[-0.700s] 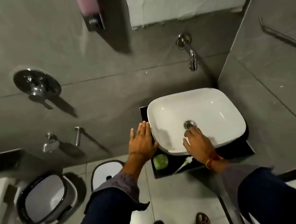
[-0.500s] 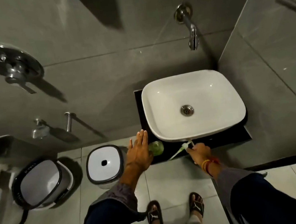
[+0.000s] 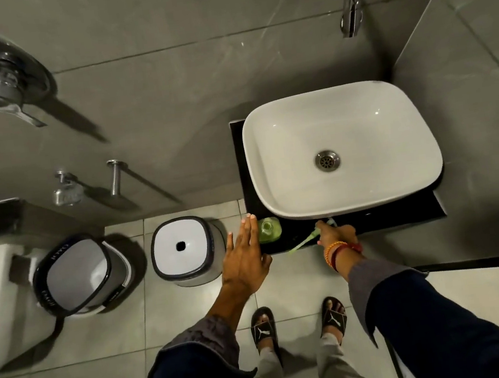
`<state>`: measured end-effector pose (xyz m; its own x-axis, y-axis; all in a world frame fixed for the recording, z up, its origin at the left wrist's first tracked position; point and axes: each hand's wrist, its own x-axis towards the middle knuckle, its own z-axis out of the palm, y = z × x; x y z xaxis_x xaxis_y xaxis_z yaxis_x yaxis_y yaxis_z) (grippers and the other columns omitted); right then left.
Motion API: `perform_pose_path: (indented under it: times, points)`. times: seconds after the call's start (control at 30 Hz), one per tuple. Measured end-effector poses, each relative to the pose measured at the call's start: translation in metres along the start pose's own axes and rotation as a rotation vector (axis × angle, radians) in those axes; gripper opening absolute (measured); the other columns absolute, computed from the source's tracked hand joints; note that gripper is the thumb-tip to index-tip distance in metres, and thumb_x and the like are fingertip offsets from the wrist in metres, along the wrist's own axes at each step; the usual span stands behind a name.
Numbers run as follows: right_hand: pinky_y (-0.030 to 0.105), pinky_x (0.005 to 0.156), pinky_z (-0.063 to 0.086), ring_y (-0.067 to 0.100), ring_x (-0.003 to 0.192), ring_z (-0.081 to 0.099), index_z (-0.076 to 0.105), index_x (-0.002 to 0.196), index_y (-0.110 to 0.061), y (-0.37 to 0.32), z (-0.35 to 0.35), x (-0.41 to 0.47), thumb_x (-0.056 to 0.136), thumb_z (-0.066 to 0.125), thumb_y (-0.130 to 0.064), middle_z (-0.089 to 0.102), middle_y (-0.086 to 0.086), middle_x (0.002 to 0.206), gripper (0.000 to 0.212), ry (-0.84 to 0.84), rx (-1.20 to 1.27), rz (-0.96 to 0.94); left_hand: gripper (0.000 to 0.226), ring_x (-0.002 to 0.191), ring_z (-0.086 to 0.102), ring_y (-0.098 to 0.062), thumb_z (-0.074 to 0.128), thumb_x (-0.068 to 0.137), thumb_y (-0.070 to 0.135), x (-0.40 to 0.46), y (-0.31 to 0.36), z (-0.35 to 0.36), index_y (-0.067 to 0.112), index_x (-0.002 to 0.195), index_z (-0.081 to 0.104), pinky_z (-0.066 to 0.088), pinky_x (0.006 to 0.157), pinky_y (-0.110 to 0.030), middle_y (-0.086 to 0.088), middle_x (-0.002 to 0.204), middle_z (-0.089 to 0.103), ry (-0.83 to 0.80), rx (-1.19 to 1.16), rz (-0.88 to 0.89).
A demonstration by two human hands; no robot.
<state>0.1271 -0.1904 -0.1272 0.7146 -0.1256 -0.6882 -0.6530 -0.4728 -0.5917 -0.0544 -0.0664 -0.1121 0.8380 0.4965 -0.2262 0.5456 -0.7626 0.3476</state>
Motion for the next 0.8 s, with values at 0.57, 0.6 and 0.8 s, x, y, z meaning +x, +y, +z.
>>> perform_pose_path:
  times: [0.57, 0.6, 0.8]
  points:
    - [0.026, 0.082, 0.058, 0.019, 0.09, 0.073, 0.069, 0.101, -0.003, -0.032, -0.016, -0.107, 0.077, 0.081, -0.005, 0.075, 0.013, 0.095, 0.026, -0.254, 0.288, -0.726, 0.081, 0.15, -0.001, -0.02, 0.032, 0.098, 0.058, -0.001, 0.003, 0.008, 0.014, 0.155, -0.006, 0.009, 0.122, -0.046, -0.005, 0.165, -0.004, 0.049, 0.027, 0.0]
    - [0.024, 0.081, 0.058, 0.018, 0.09, 0.073, 0.069, 0.102, -0.003, -0.035, -0.012, -0.11, 0.077, 0.081, -0.006, 0.075, 0.012, 0.095, 0.028, -0.248, 0.256, -0.762, 0.081, 0.15, -0.001, -0.02, 0.033, 0.098, 0.058, -0.001, 0.004, 0.008, 0.014, 0.155, -0.005, 0.01, 0.122, -0.046, -0.005, 0.165, -0.003, 0.047, 0.022, -0.001]
    - [0.019, 0.068, 0.058, 0.012, 0.078, 0.07, 0.069, 0.094, -0.012, -0.031, 0.006, -0.11, 0.075, 0.083, -0.008, 0.066, 0.002, 0.09, 0.025, -0.186, -0.019, -1.012, 0.081, 0.15, 0.0, -0.021, 0.034, 0.099, 0.056, -0.003, 0.004, 0.006, 0.013, 0.155, -0.005, 0.011, 0.122, -0.048, -0.005, 0.165, -0.002, 0.032, 0.014, 0.001]
